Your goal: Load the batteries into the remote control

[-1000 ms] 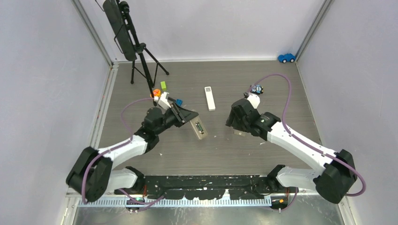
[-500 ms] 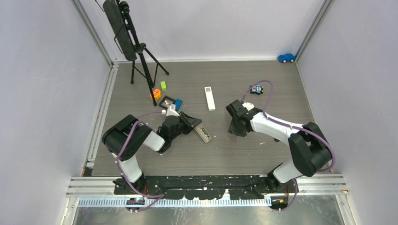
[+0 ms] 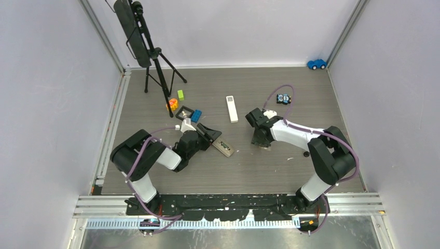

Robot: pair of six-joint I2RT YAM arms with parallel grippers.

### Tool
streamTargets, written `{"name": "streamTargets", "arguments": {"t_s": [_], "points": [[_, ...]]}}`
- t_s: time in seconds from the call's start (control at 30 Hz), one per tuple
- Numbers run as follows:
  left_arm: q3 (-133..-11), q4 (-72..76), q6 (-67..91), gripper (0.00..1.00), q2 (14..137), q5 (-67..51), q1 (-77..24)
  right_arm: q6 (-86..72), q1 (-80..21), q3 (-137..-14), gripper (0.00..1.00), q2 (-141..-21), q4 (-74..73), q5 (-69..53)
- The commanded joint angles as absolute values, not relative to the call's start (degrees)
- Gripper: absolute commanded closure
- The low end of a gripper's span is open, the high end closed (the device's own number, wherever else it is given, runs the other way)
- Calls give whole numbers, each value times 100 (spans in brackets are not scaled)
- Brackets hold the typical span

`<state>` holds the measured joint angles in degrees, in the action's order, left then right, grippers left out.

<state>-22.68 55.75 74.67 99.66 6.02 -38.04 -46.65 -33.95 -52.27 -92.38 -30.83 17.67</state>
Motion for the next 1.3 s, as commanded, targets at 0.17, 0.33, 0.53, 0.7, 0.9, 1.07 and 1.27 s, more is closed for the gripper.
{"name": "streamTargets", "arguments": {"t_s": [0.17,0.33,0.53,0.7,0.9,1.07,1.27], "points": [[-2689,2403,7347,31,8541,1295,-3900,-4548,-3375,-5547,72,-9484,-3161,2171],[-3200,452,7044,22,8021,1484,-3911,-4492,-3384,-5623,89,-9431,-3362,2118],[-3342,-305,6745,9,7703,1320,-3913,-4614,-3384,-5498,100,-8919,-3174,1665],[-3314,-472,6400,8,7438,1214,-3912,-4981,-3384,-5190,100,-8056,-2637,1142],[-3433,-559,5684,8,6915,906,-3862,-6013,-3384,-4286,100,-6856,-935,108],[-3481,248,5175,11,6621,-676,-3526,-7111,-3399,-3619,100,-6323,769,-555],[-3445,1534,3999,8,6285,-2613,-3445,-7761,-3405,-3557,100,-5656,1445,-761]]}}
